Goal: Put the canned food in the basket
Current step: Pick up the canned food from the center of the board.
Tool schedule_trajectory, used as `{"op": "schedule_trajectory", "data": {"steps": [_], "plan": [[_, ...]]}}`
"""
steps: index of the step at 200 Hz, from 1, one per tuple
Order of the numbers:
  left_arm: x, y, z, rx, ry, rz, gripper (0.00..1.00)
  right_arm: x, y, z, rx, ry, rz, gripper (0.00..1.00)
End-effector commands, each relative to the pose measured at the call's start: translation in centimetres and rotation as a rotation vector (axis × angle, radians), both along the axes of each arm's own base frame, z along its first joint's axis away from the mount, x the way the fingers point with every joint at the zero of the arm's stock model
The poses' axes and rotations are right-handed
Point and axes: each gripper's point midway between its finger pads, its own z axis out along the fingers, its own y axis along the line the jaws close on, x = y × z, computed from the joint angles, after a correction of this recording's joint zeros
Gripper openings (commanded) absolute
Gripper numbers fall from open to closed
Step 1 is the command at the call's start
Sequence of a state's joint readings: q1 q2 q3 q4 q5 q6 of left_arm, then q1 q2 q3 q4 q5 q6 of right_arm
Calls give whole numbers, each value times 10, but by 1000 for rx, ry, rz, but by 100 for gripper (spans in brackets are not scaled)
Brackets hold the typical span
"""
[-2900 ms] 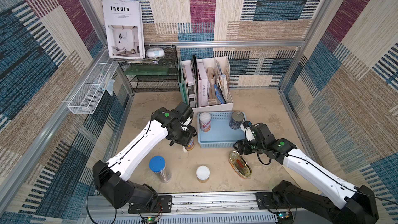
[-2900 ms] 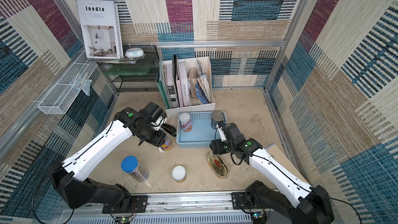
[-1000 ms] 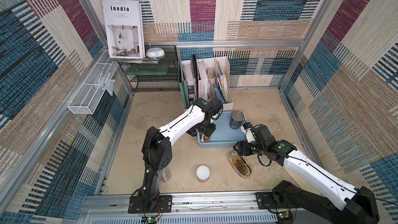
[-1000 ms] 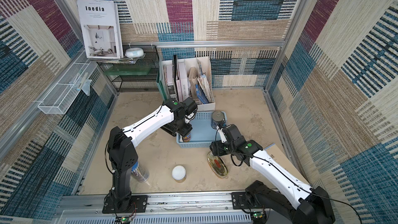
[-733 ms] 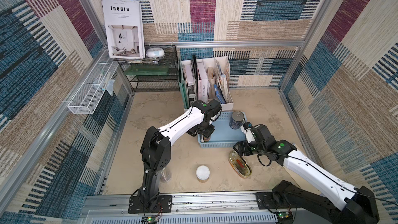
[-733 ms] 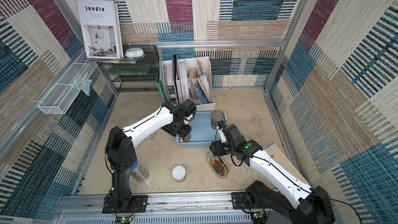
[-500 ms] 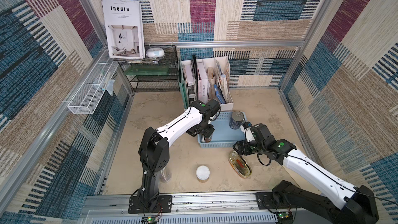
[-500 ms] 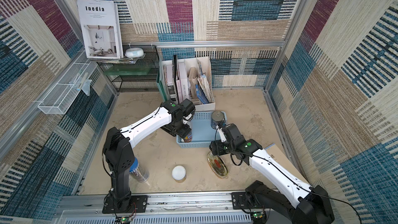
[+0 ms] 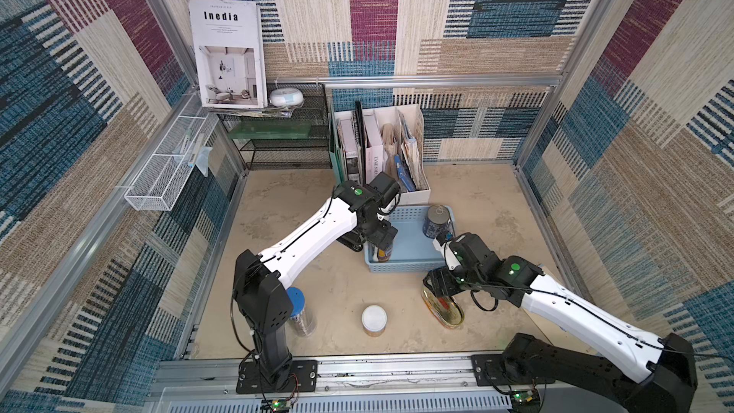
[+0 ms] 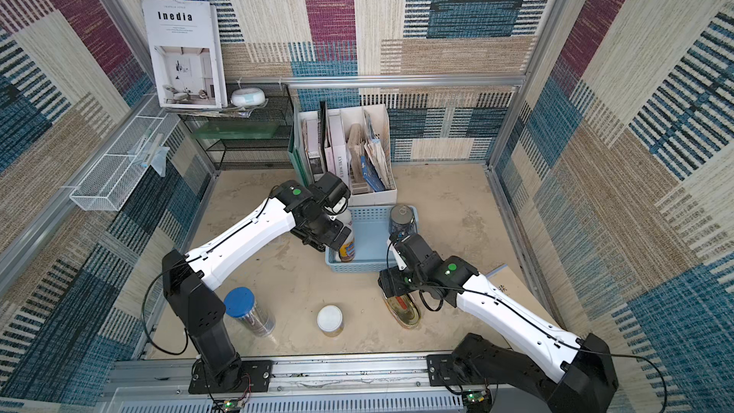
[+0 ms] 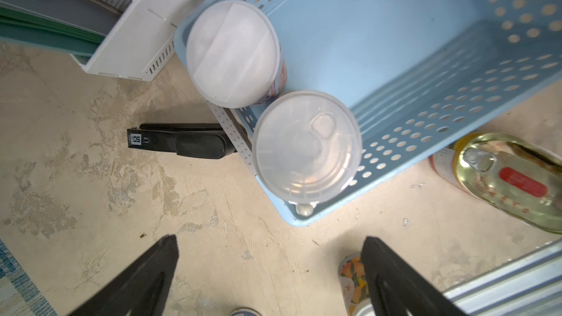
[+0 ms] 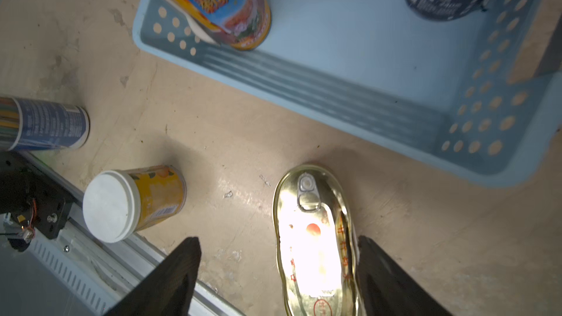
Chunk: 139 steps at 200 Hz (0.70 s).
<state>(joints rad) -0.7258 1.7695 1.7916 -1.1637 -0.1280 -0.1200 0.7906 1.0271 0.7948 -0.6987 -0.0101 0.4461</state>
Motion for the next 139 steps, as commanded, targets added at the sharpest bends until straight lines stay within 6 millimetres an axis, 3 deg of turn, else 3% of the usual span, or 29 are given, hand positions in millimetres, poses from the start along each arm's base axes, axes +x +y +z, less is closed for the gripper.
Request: {"op": "schedule_trajectory", "data": {"steps": [1, 35, 98, 131, 133, 136, 139], "plan": [[-11, -4, 22, -72, -25, -8, 99, -18, -17, -17, -87, 63, -73, 85], [-32, 1, 41, -128, -49, -16, 99, -31, -22, -33, -162, 80, -87, 85], [-48, 19, 30, -110, -42, 7, 99, -26, -25, -53, -293, 65, -83, 87], [-51, 20, 29, -122, -41, 4, 99, -20, -18, -53, -264, 43, -79, 88], [-52, 20, 29, -122, -40, 4, 99, -20, -19, -53, -265, 42, -79, 89], [-52, 21, 29, -122, -40, 5, 99, -20, -18, -54, -264, 41, -80, 99], [-52, 21, 29, -121, -39, 4, 99, -20, -18, -54, -264, 41, -78, 100]]}}
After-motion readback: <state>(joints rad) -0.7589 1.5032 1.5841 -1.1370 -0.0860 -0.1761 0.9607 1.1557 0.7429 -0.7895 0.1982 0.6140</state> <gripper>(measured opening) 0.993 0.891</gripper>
